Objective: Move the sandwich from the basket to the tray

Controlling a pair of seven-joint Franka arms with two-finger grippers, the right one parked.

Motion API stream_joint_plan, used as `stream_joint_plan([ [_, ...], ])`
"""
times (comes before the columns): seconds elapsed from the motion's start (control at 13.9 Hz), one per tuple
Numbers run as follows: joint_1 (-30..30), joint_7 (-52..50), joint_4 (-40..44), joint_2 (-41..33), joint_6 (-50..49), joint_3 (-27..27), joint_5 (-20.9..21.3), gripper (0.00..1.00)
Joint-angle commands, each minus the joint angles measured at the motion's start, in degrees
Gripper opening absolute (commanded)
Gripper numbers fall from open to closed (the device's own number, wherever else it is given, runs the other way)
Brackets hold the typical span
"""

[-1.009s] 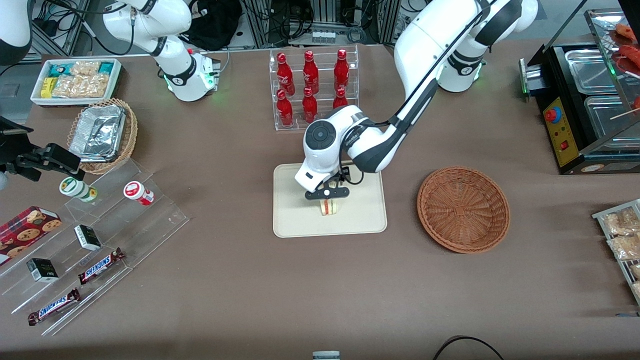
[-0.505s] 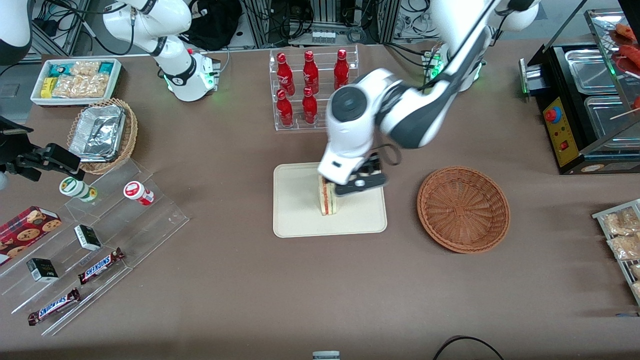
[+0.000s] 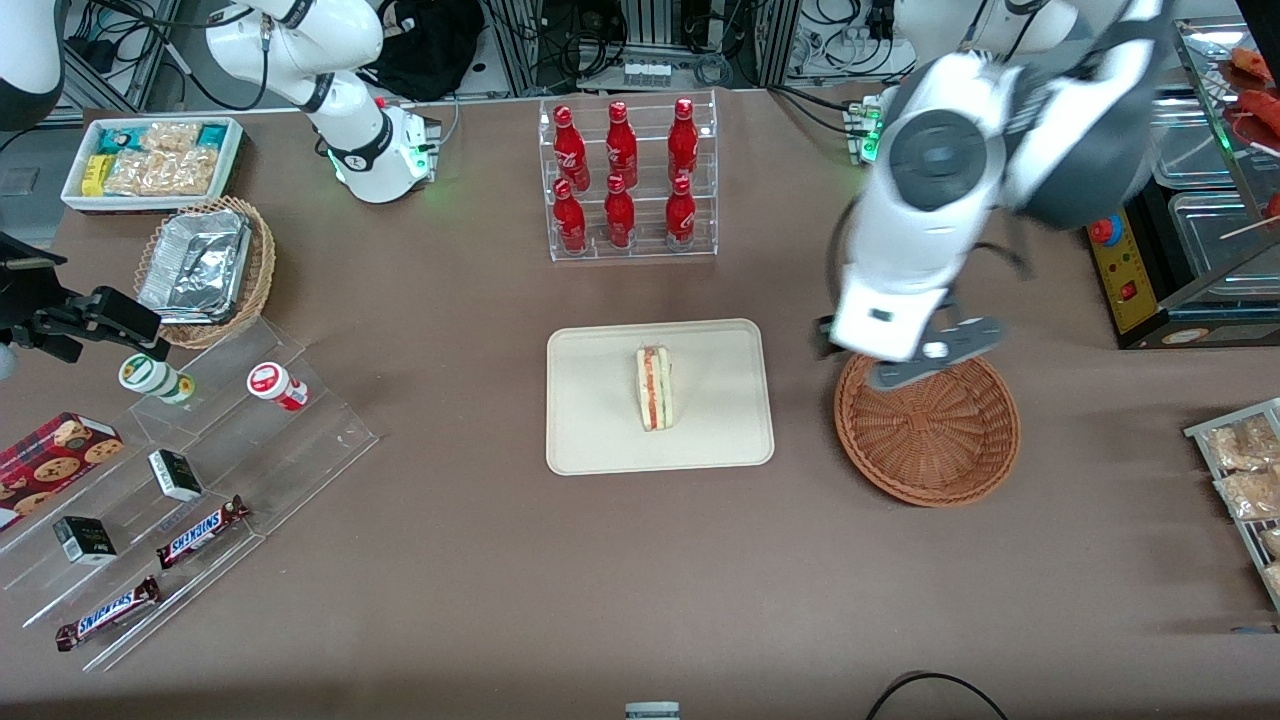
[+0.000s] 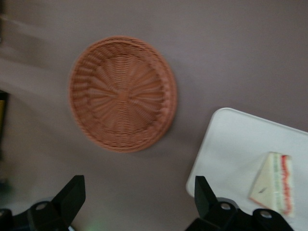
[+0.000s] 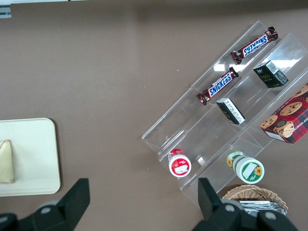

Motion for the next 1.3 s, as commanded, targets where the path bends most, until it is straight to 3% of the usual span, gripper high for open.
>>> stream_joint_plan([
  [0.0, 3.55, 5.68, -4.7, -5.46, -2.61, -0.57, -0.11, 1.0],
  [0.5, 16.72, 24.56, -5.33, -10.57, -4.72, -0.57, -8.97, 1.0],
  [0.65, 18.67, 29.66, -5.42, -11.62, -6.12, -0.48, -9.16, 1.0],
  [0.94, 15.69, 36.35, -8.85, -15.14, -5.43, 5.57, -9.95, 1.0],
  [1.23, 14.72, 37.07, -7.19, -14.71, -4.29, 7.08, -9.6, 1.0],
])
